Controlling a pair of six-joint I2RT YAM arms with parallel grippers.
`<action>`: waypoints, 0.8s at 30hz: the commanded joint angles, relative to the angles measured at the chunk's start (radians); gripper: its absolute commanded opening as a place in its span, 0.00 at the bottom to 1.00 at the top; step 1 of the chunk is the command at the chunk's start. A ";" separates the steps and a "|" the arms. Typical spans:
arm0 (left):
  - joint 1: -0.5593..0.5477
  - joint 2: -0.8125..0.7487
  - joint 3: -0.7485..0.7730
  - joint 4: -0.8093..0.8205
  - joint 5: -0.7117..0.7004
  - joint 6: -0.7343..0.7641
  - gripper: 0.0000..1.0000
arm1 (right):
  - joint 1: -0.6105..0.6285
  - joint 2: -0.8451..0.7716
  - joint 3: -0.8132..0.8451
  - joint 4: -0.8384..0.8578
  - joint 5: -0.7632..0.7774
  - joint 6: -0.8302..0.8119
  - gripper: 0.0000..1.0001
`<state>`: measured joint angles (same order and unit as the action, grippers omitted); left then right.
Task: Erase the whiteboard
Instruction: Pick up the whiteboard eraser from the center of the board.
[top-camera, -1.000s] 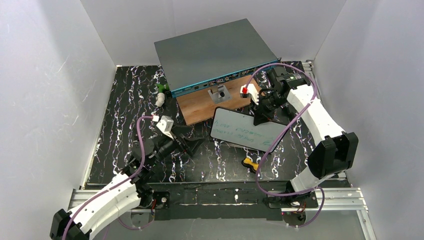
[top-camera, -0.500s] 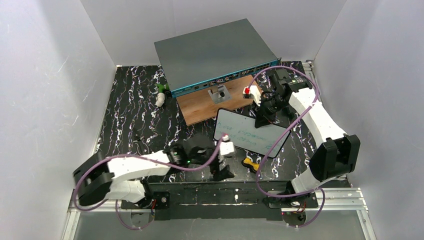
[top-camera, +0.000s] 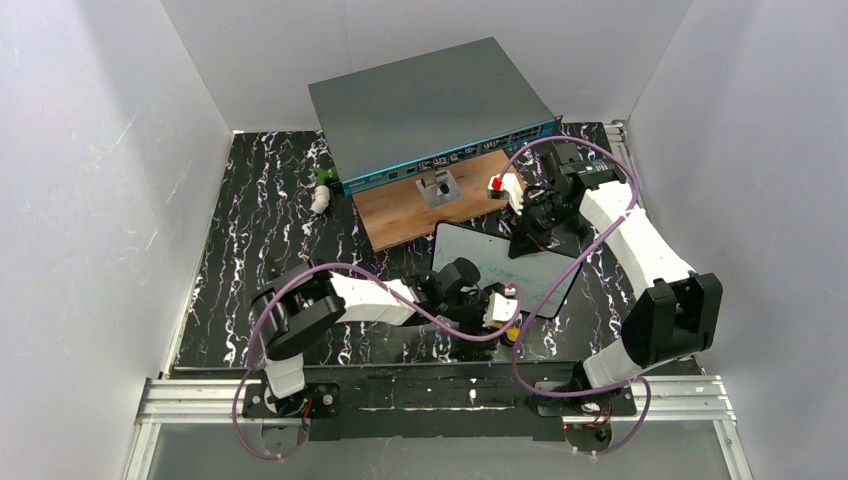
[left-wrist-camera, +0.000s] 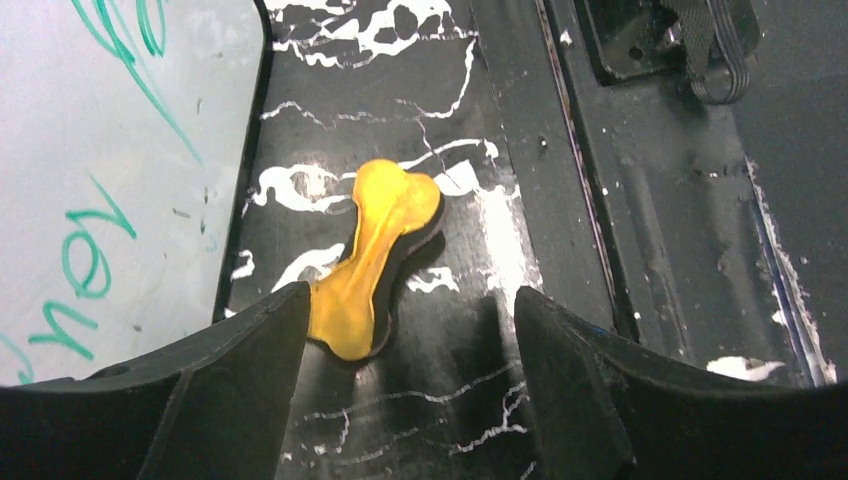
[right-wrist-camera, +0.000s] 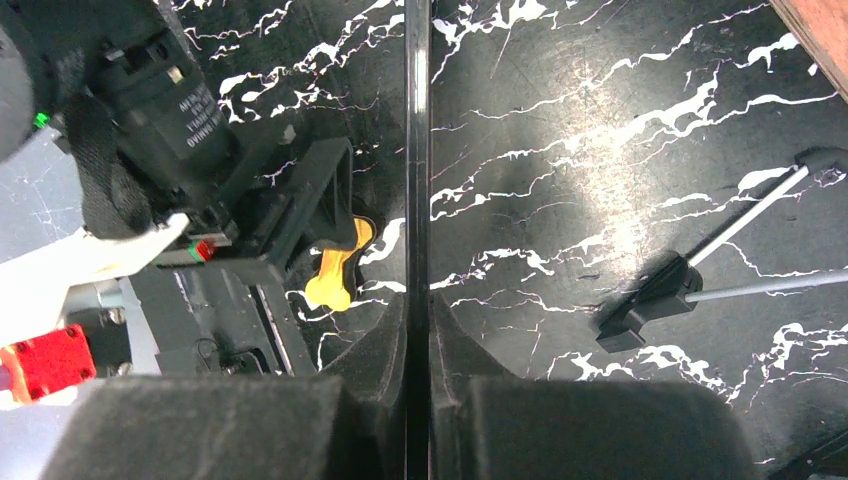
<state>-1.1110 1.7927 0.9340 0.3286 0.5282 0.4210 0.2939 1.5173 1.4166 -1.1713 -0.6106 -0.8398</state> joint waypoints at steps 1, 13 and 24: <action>-0.003 0.027 0.083 0.011 0.089 0.036 0.71 | -0.006 -0.042 -0.002 0.021 -0.055 0.005 0.01; -0.003 0.139 0.182 -0.098 0.091 0.058 0.53 | -0.007 -0.038 -0.008 0.021 -0.057 0.002 0.01; -0.003 0.127 0.164 -0.115 0.011 0.070 0.14 | -0.009 -0.034 -0.011 0.015 -0.066 -0.001 0.01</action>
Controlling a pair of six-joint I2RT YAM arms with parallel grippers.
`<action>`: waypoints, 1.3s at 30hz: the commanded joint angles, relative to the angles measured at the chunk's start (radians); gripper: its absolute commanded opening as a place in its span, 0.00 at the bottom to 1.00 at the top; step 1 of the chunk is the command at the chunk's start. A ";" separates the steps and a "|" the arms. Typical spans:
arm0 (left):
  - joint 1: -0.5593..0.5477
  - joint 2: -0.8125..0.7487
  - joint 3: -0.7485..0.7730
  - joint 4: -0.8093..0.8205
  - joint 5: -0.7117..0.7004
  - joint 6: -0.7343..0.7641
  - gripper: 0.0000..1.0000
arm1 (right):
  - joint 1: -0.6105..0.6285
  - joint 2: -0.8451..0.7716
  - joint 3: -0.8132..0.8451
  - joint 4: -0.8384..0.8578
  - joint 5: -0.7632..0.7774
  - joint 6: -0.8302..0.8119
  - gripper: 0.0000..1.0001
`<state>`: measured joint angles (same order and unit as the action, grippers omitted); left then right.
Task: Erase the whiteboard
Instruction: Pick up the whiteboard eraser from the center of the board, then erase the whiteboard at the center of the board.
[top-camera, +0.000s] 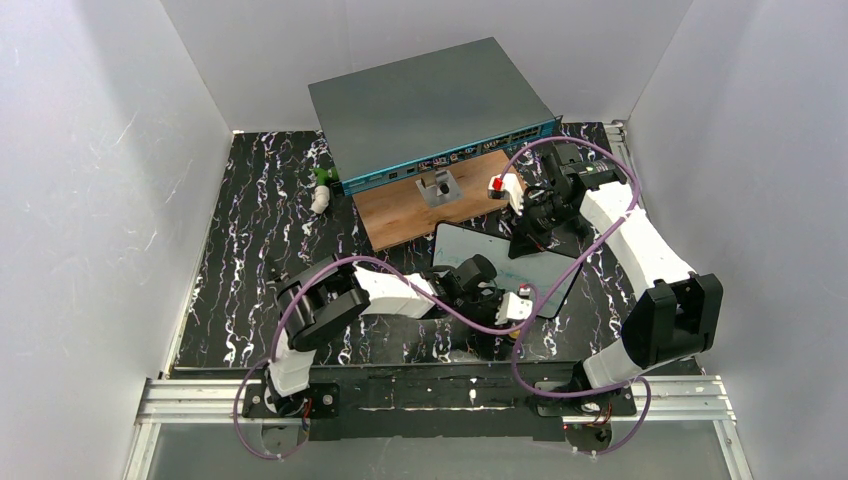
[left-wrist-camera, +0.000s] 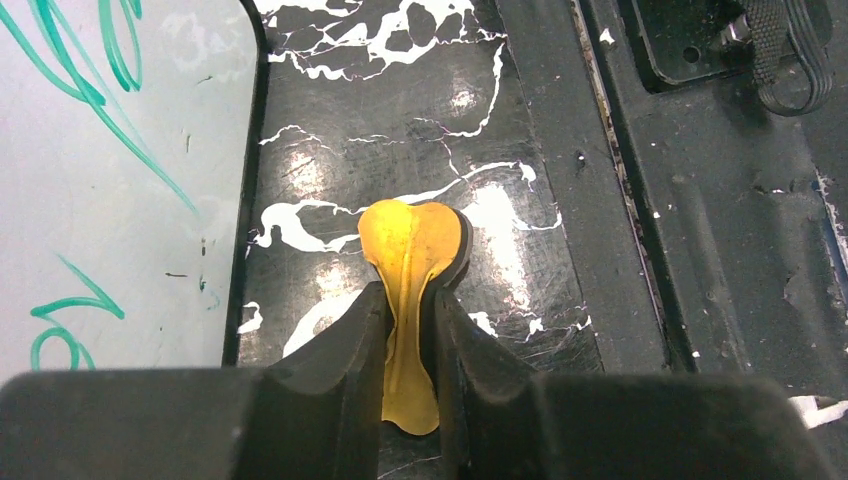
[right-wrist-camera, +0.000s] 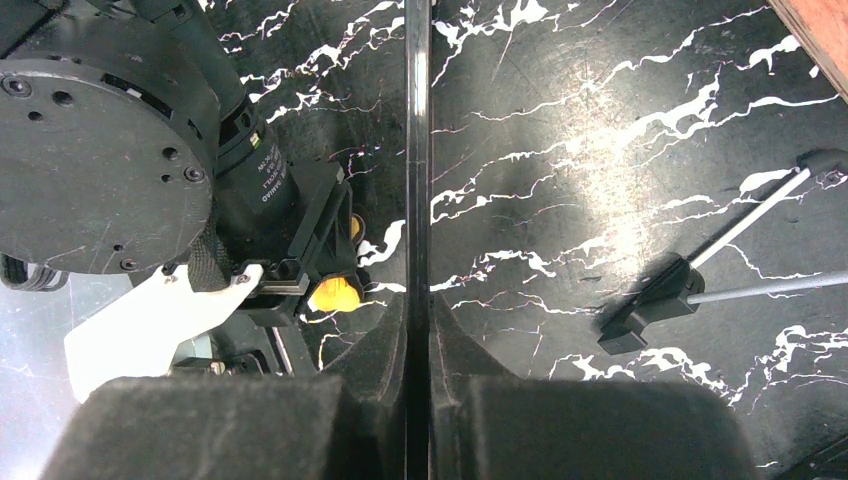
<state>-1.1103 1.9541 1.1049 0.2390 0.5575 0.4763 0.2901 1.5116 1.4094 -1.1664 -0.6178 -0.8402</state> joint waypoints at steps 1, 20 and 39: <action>-0.003 -0.040 -0.012 -0.028 -0.023 0.010 0.13 | -0.005 -0.027 -0.006 0.011 -0.060 0.000 0.01; -0.071 -0.264 -0.335 0.140 -0.438 -0.308 0.00 | 0.002 -0.019 -0.063 0.085 -0.066 0.068 0.01; -0.071 -0.679 -0.705 0.654 -1.286 -0.527 0.00 | 0.047 0.009 -0.140 0.235 -0.185 0.273 0.01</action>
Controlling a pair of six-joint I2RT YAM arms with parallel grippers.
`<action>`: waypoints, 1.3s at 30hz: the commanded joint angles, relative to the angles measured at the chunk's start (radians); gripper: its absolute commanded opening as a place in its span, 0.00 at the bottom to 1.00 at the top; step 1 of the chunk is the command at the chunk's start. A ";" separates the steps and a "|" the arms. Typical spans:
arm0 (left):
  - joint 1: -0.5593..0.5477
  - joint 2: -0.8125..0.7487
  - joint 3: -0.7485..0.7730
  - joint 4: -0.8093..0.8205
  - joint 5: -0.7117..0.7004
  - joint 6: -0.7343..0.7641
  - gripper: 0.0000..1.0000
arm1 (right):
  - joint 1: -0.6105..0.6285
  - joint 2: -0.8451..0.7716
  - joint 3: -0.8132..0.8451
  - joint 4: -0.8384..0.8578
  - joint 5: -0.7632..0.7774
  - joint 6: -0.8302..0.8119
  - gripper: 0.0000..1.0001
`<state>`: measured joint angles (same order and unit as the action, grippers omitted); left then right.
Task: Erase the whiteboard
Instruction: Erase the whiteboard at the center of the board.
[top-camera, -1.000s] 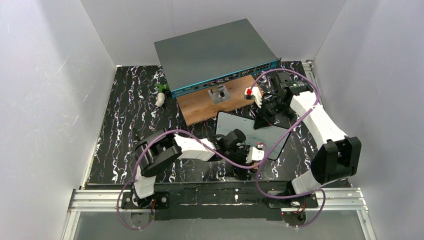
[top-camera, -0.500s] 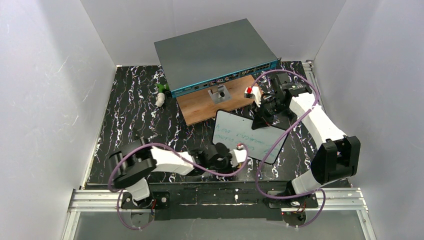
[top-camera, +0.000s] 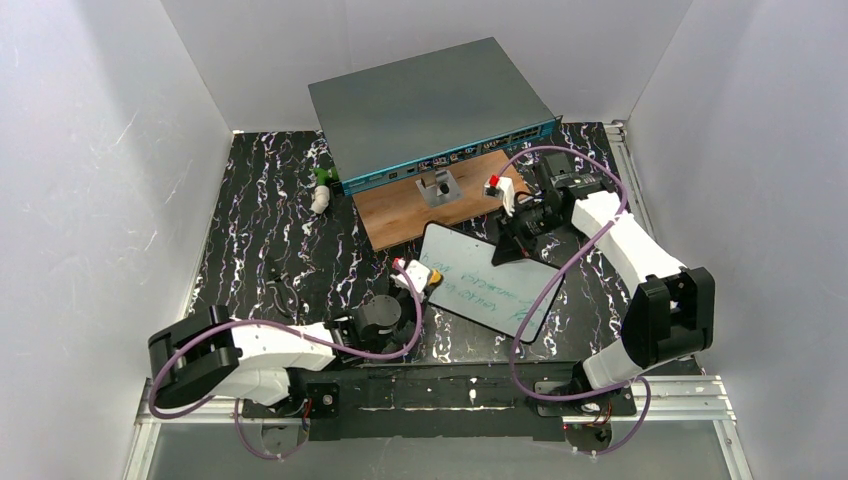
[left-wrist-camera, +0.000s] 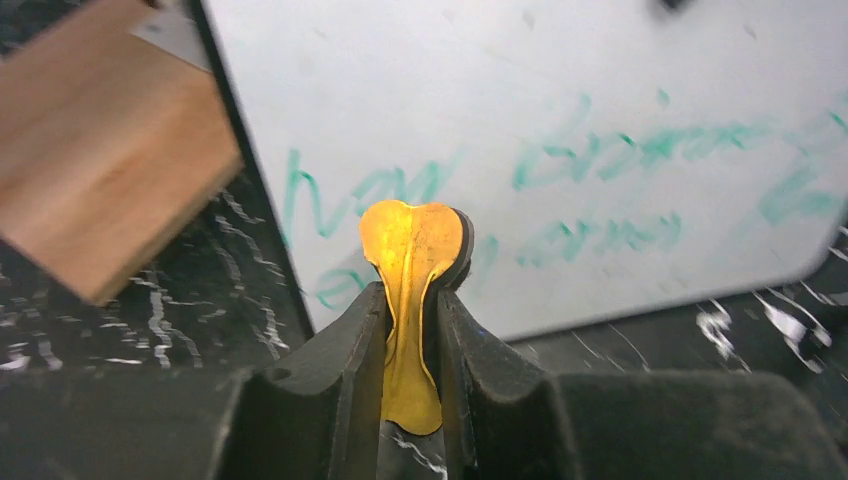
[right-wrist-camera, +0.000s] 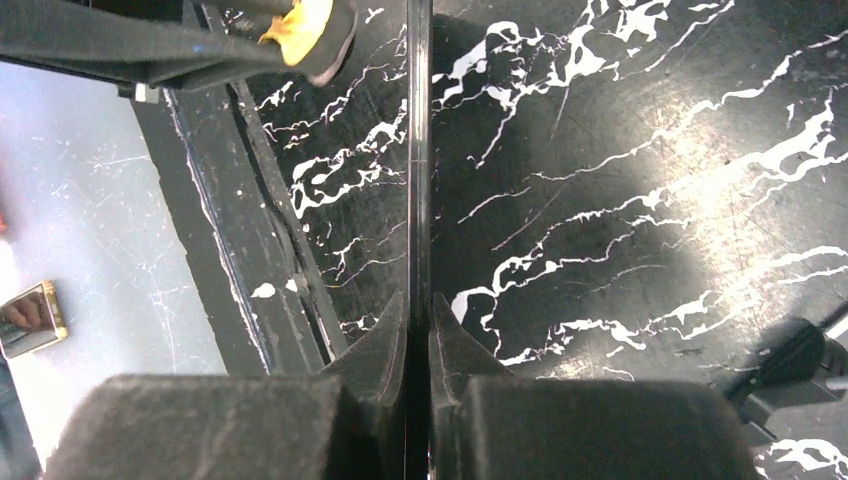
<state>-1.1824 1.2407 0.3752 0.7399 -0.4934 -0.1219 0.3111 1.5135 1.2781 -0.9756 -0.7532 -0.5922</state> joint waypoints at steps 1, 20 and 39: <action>0.005 0.053 0.030 0.195 -0.265 0.093 0.00 | 0.028 0.007 -0.011 0.053 -0.050 0.032 0.01; 0.048 0.224 -0.003 0.210 -0.309 -0.037 0.00 | 0.031 -0.006 -0.031 0.087 -0.046 0.070 0.01; 0.042 0.184 0.163 0.030 -0.363 0.077 0.00 | 0.048 0.000 -0.031 0.088 -0.033 0.068 0.01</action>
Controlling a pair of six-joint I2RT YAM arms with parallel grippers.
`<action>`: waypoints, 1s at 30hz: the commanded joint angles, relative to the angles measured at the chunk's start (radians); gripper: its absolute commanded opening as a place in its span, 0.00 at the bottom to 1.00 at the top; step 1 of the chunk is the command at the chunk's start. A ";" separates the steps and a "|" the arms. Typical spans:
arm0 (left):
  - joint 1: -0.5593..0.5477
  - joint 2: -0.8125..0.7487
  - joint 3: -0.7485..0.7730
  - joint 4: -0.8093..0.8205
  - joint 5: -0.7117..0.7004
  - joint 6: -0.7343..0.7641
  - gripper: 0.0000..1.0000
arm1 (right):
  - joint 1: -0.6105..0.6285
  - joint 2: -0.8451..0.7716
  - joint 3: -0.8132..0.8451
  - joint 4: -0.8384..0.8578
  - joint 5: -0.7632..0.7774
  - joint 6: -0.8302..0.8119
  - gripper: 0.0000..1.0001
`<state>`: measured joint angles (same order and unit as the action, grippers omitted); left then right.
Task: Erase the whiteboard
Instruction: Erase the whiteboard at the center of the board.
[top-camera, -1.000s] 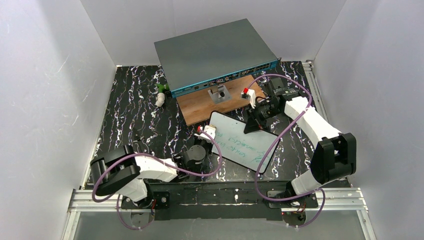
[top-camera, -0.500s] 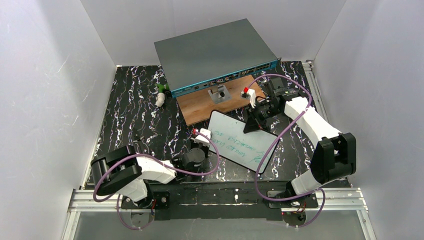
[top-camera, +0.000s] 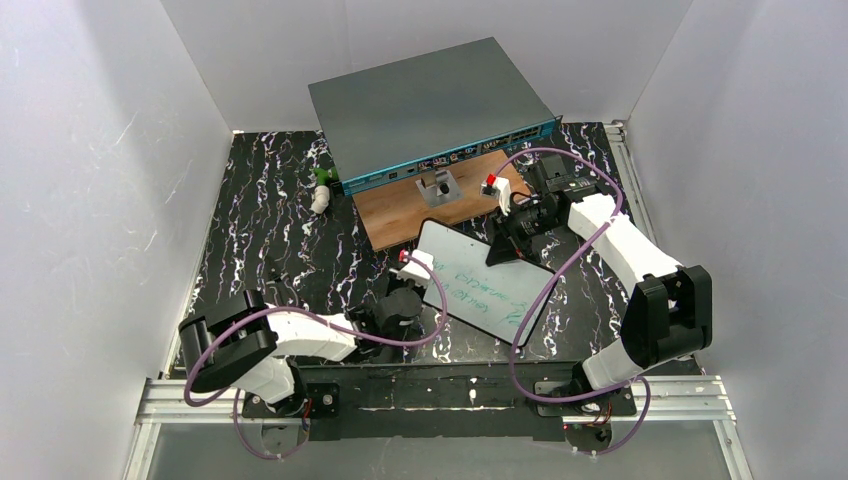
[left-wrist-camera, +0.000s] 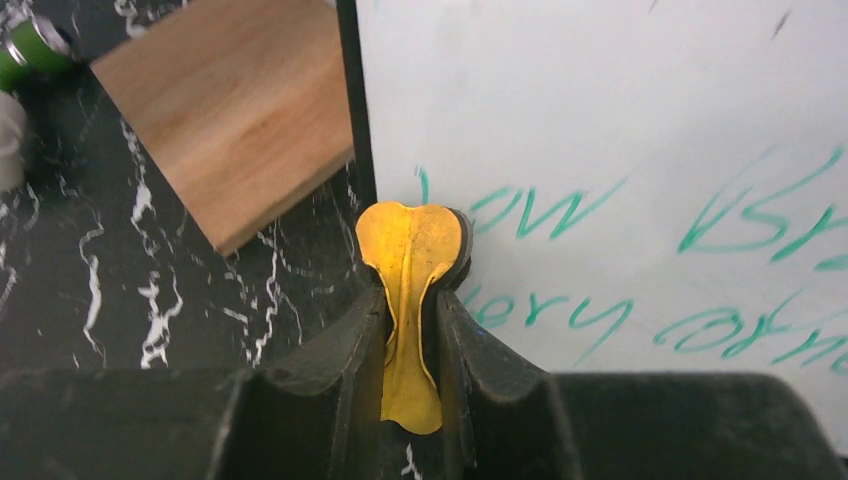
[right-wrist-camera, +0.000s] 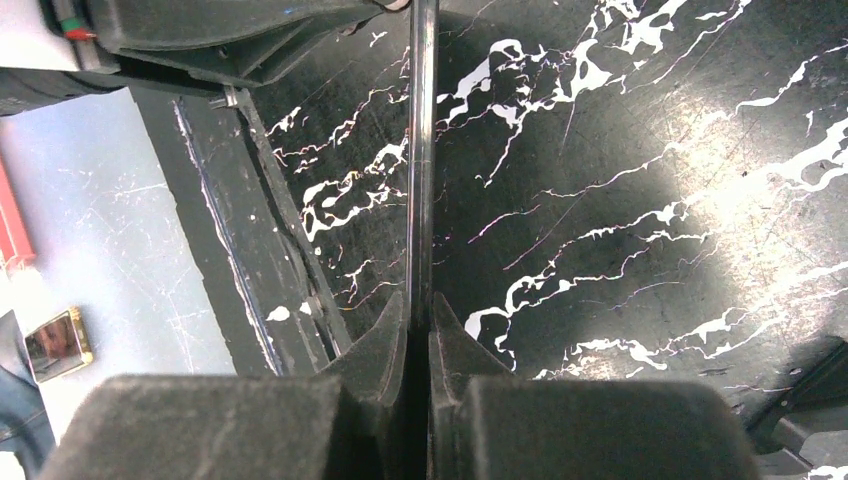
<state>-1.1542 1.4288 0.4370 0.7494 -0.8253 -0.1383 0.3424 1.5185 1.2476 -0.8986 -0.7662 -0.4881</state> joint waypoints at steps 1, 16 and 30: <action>0.018 0.005 0.118 0.017 -0.036 0.109 0.00 | 0.017 -0.006 0.000 0.010 -0.020 -0.036 0.01; 0.050 -0.025 0.015 -0.013 0.035 0.065 0.00 | 0.017 -0.003 -0.004 0.010 -0.011 -0.040 0.01; 0.045 -0.033 -0.014 -0.002 0.167 0.077 0.00 | 0.024 0.011 -0.004 0.012 -0.008 -0.041 0.01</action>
<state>-1.1137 1.4220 0.4114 0.7547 -0.7315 -0.0776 0.3454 1.5196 1.2472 -0.8848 -0.7612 -0.4744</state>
